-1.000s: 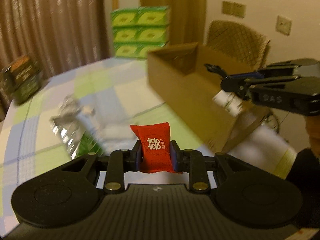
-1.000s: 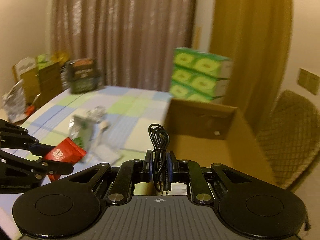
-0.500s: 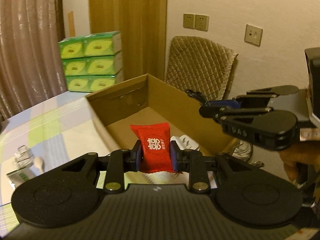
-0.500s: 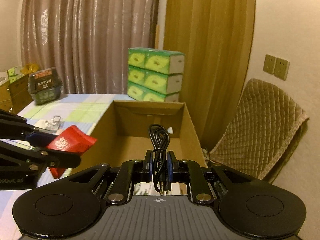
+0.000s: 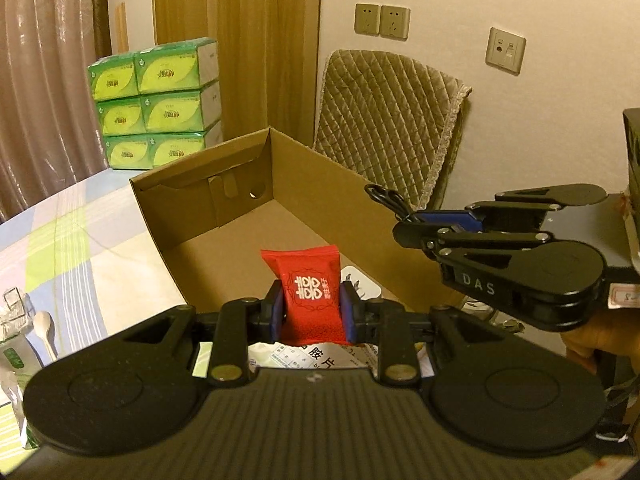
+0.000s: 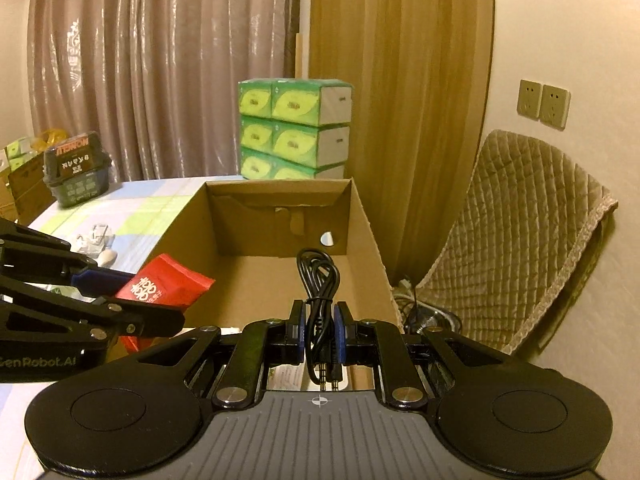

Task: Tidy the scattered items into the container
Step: 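Open left tool and right tool to drop packet and cable into the box, then return both tools toward the silver foil bag and clear plastic container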

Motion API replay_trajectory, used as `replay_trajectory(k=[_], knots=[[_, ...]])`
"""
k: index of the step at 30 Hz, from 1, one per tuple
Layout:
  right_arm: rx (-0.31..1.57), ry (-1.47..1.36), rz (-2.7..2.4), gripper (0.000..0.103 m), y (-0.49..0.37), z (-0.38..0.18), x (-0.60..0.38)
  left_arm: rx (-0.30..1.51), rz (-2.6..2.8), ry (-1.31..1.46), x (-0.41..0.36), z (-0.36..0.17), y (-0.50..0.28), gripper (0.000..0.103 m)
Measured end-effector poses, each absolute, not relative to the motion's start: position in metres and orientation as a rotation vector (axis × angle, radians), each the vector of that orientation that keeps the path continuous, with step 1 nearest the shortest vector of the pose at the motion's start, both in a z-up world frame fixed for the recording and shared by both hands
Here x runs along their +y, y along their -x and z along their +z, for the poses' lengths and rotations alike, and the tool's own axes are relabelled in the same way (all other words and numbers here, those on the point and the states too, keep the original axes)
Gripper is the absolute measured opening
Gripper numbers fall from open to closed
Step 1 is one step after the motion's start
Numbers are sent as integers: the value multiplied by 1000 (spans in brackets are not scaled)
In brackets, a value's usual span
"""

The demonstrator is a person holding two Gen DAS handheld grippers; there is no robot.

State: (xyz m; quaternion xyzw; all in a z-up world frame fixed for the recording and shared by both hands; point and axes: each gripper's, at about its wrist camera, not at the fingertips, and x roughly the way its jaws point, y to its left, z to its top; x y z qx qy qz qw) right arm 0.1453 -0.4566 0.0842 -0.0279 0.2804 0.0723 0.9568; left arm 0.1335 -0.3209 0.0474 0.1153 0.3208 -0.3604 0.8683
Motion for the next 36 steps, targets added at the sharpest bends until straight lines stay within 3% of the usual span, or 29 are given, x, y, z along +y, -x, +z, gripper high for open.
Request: replay_trajectory(k=[3, 5, 21, 22, 23, 25, 36], knots=[[570, 58, 147, 11, -145, 84, -456, 666, -729, -214, -319, 47, -136, 25], [571, 59, 148, 11, -145, 84, -456, 663, -714, -215, -317, 47, -138, 35], [549, 40, 186, 13, -146, 85, -446, 681, -658, -190, -279, 40, -129, 35], [550, 48, 192, 27, -147, 84, -444, 680, -656, -189, -277, 40, -128, 35], [546, 51, 192, 54, -146, 84, -443, 679, -653, -187, -276, 41, -127, 35], [521, 46, 181, 73, -142, 84, -443, 675, -648, -183, -272, 42, -126, 35], [554, 34, 171, 73, -127, 78, -440, 678, -616, -167, -249, 43, -116, 38]])
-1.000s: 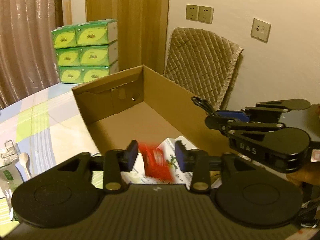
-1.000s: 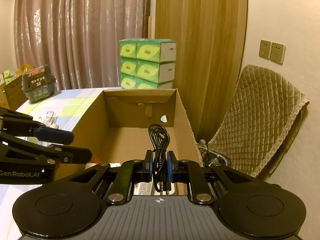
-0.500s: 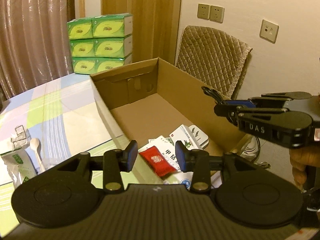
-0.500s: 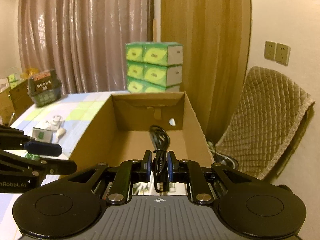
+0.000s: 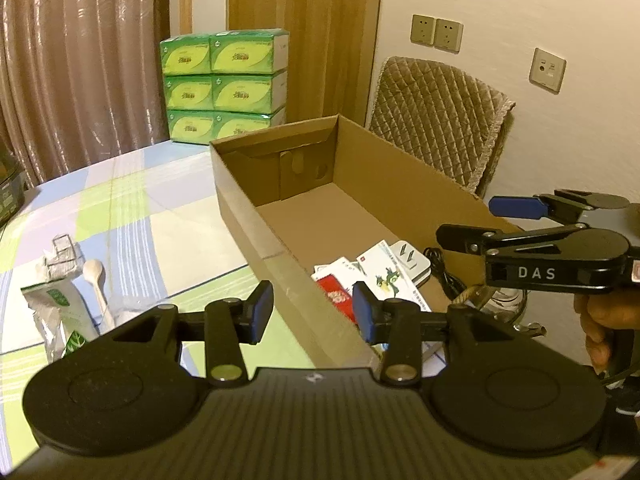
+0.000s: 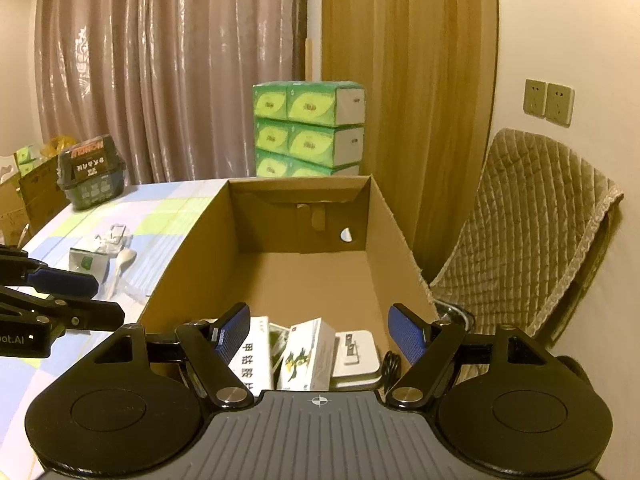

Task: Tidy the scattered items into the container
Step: 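Return both tools toward the silver foil bag and clear plastic container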

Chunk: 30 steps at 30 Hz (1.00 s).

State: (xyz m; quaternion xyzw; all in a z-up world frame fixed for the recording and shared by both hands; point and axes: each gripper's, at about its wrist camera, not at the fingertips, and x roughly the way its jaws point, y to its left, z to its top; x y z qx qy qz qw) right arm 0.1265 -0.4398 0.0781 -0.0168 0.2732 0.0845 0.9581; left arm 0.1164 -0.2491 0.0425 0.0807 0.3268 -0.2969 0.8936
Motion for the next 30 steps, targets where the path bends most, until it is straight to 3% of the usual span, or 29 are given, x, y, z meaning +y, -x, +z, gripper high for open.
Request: replay_trajectory(k=[12, 17, 23, 27, 30], knots=[[556, 54, 220, 74, -107, 85, -413, 684, -555, -140, -211, 44, -96, 51], [549, 72, 260, 74, -95, 89, -393, 681, -513, -96, -181, 43, -83, 78], [536, 97, 321, 79, -83, 92, -364, 683, -420, -84, -138, 40, -68, 96], [528, 121, 373, 90, -78, 94, -344, 696, -352, -71, -107, 36, -59, 99], [522, 143, 417, 92, -75, 96, -327, 706, -301, -46, -84, 34, -54, 100]])
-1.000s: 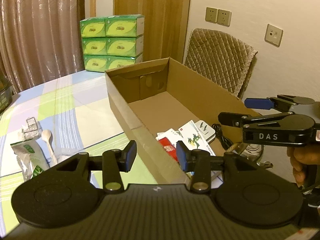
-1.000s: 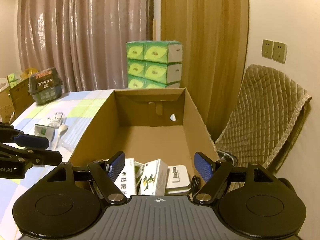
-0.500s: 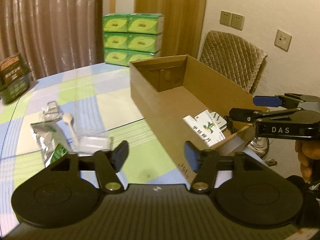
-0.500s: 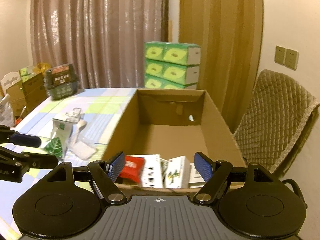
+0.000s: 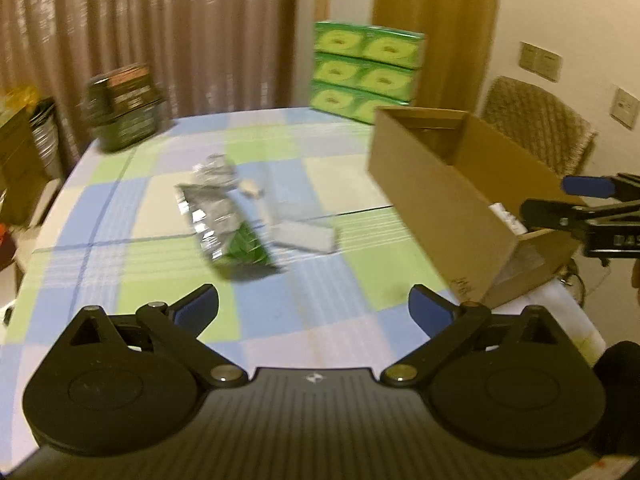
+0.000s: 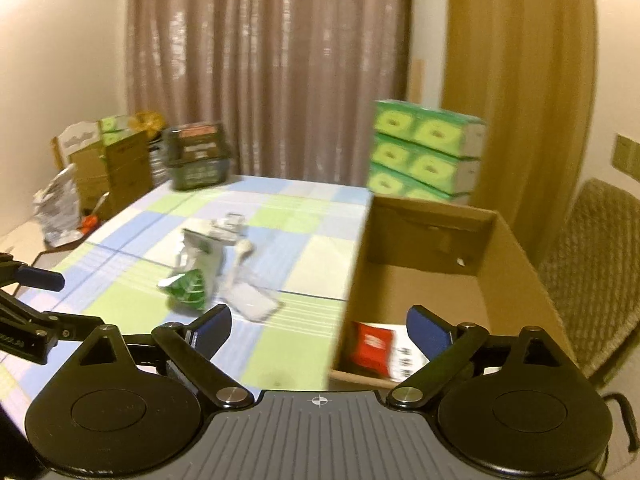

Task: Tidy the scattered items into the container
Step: 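Return both tools toward the silver foil bag and clear plastic container, then grasp the silver foil bag with left tool while right tool grasps the clear container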

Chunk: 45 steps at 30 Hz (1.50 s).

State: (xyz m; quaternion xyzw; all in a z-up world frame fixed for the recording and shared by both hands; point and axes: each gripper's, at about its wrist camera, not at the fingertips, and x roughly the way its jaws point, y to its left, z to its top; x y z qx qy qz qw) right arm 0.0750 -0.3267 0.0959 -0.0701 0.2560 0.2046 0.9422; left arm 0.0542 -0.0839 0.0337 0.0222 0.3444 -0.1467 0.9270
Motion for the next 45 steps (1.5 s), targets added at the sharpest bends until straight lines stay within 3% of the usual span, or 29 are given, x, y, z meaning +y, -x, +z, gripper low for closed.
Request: replay_trajectory(k=[8, 26, 45], knots=[[519, 207, 476, 101, -71, 91, -285, 735, -223, 0, -40, 24, -46, 101], [622, 368, 570, 101, -98, 35, -221, 796, -196, 100, 1, -2, -92, 101], [722, 532, 615, 100, -211, 3, -178, 839, -259, 77, -10, -35, -203, 101]])
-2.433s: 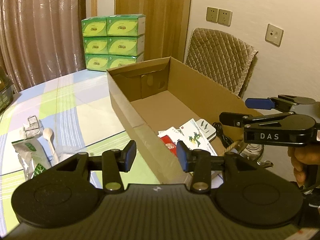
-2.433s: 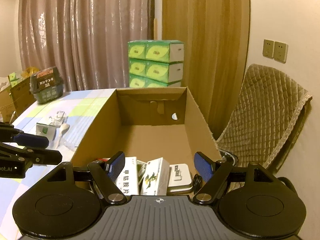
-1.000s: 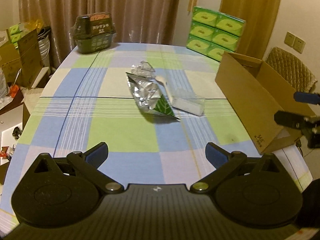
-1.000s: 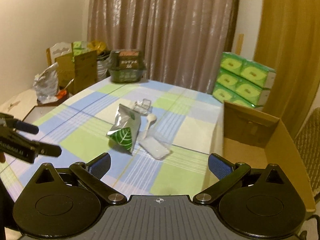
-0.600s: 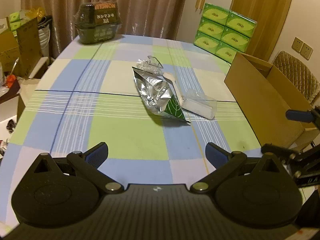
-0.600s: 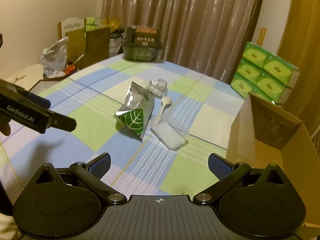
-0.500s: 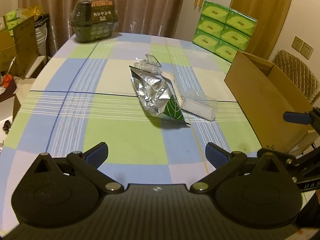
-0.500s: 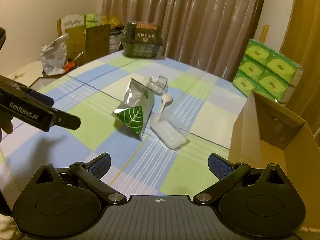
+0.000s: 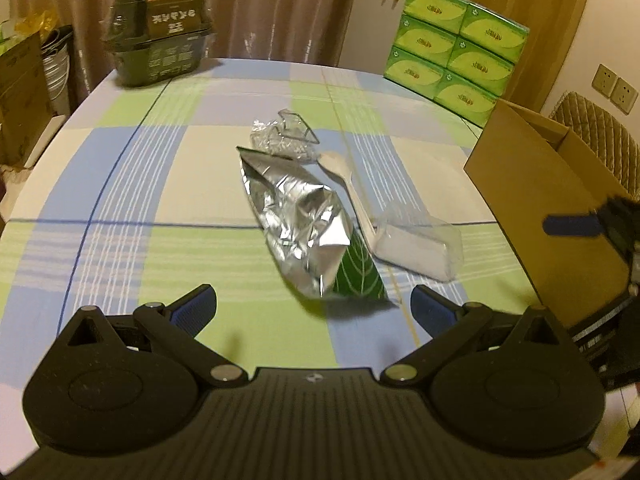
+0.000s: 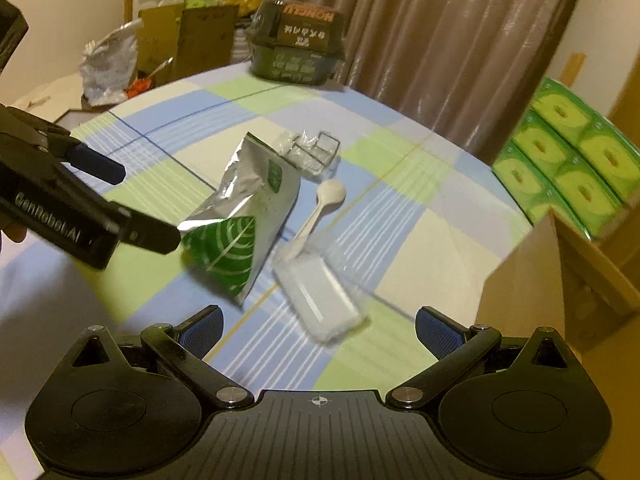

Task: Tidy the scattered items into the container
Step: 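Grasp the silver foil bag with left tool while right tool grasps the clear container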

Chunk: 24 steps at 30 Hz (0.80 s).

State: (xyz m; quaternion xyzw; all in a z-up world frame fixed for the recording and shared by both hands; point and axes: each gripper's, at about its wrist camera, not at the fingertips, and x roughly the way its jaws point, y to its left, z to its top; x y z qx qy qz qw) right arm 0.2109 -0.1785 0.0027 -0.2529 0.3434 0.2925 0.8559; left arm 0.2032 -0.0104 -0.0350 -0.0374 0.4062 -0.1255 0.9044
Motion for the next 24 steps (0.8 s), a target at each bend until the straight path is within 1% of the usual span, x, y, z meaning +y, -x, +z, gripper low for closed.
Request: replay_trajectory(k=[3, 4, 5, 7, 12, 17, 18, 21, 23, 24], knots=[[757, 574, 648, 100, -233, -1, -170, 851, -269, 66, -11, -39, -221, 101], [768, 584, 660, 98, -240, -3, -168, 856, -271, 69, -10, -41, -226, 101], [783, 598, 671, 94, -247, -5, -165, 864, -275, 77, -10, -43, -232, 101], [808, 630, 683, 91, -259, -10, -161, 879, -284, 109, -8, -45, -244, 101], [899, 576, 700, 88, -291, -17, -158, 900, -286, 163, -5, -51, -275, 101], [938, 595, 726, 78, -306, -27, -151, 934, -274, 160, -8, -64, -301, 101], [945, 595, 727, 78, -308, -29, -151, 943, -273, 168, -8, -67, -305, 101], [963, 591, 734, 75, -311, -35, -150, 956, -278, 176, -8, -75, -312, 98], [971, 595, 733, 73, -314, -39, -149, 964, -284, 165, -9, -79, -316, 91], [975, 594, 732, 73, -315, -42, -148, 968, -287, 157, -10, -81, -317, 90]])
